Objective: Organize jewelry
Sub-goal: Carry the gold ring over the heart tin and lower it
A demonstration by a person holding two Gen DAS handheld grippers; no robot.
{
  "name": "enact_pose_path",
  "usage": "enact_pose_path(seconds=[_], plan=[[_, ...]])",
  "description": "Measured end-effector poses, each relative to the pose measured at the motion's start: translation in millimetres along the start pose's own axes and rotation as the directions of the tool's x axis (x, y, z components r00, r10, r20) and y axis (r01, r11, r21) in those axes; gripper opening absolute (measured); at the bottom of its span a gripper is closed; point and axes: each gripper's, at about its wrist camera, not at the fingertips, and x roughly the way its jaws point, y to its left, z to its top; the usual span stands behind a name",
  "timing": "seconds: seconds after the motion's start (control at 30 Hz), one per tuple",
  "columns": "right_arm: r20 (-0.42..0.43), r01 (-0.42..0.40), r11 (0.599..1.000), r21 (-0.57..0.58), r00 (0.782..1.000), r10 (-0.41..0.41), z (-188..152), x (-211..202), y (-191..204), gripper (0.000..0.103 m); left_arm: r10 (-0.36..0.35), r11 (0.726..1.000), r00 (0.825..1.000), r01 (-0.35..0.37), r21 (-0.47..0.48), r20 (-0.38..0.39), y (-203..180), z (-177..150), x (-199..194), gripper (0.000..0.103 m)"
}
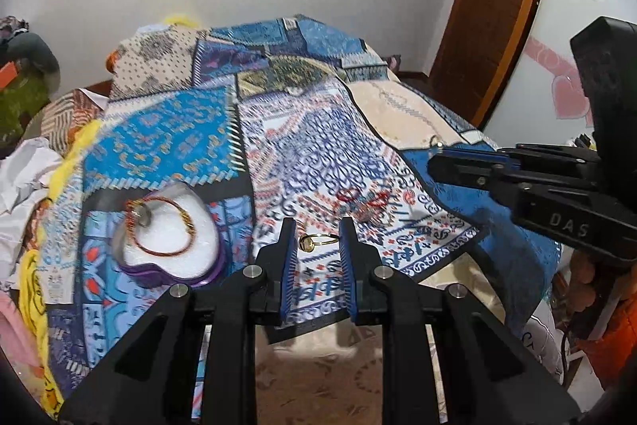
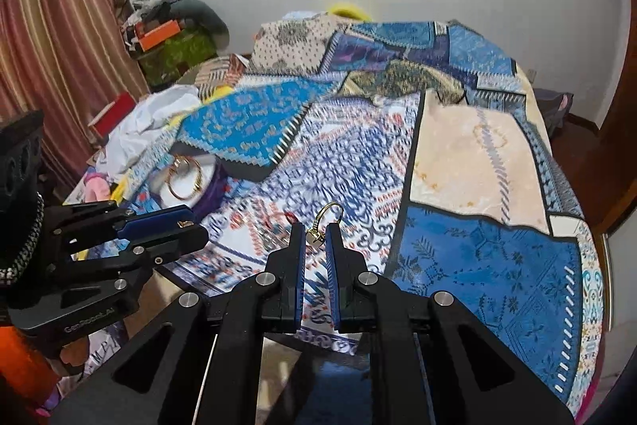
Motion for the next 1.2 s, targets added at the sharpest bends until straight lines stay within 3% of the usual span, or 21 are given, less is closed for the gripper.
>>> enact_pose_path(seconds=[0.3, 0.6, 0.93, 1.2], plan=[[0.095, -0.019, 0.998, -0.053, 0.995, 0.024, 19, -22, 40, 0.009, 0.062, 0.997, 0.995, -0.059, -0.039, 0.083, 28, 6, -37, 0.020], [0.125, -0.077, 0.992, -0.102, 0.988, 0.090, 32, -20, 80, 0.009, 0.128, 0.991, 0.981, -0.120, -0.065, 0.143, 57, 6, -66, 0.020], [0.076, -0.138, 0.981, -0.135, 0.986, 0.149, 38, 16, 108, 0.009, 0.176, 0.981, 0.972, -0.160, -0.110, 0.156, 90, 1, -76, 0.020], [0.000, -0.159, 0.976, -0.147, 0.987, 0.161, 42, 52, 116, 0.009, 0.173, 0.976, 0.978, -0.155, -0.154, 0.112, 116, -9, -56, 0.020]])
